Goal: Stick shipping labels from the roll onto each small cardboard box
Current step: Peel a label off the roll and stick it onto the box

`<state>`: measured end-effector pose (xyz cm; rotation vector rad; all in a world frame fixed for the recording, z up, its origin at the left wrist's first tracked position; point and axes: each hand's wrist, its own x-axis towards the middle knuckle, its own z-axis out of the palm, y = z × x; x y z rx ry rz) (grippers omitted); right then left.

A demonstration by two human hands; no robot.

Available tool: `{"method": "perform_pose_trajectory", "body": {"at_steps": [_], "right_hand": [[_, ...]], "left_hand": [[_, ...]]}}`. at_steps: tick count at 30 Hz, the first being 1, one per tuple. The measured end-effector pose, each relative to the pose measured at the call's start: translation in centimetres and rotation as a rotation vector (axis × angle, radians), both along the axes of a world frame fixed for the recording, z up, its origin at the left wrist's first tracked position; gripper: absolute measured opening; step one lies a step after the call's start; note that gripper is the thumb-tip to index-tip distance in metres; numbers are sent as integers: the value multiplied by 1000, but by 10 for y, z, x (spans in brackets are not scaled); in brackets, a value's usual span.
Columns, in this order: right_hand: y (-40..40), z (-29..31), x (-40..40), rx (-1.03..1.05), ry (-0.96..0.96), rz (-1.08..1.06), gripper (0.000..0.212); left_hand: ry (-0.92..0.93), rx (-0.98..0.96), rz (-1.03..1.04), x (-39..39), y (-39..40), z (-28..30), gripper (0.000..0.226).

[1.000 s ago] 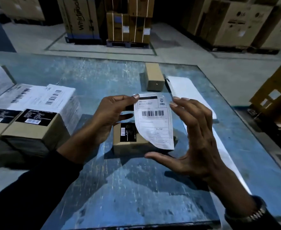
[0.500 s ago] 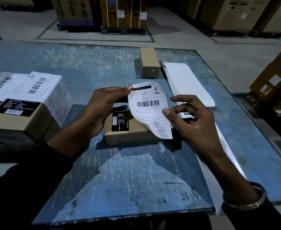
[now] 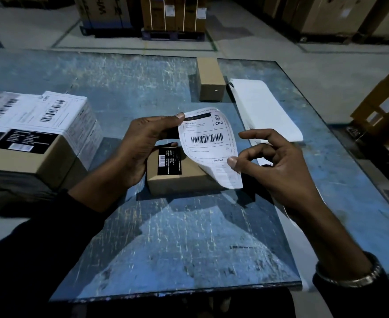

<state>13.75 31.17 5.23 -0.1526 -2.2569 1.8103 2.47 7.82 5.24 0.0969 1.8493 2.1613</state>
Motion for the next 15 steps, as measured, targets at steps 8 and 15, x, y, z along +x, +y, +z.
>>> {"method": "perform_pose_trajectory", "body": {"at_steps": [8,15], "right_hand": [[3,11,7,-181,-25,87,47],[7,13,9,-317,-146,119,38]], "left_hand": [[42,-3,-20,-2,-4,-3,30],[166,-118,-8,-4,-1,-6,17]]}}
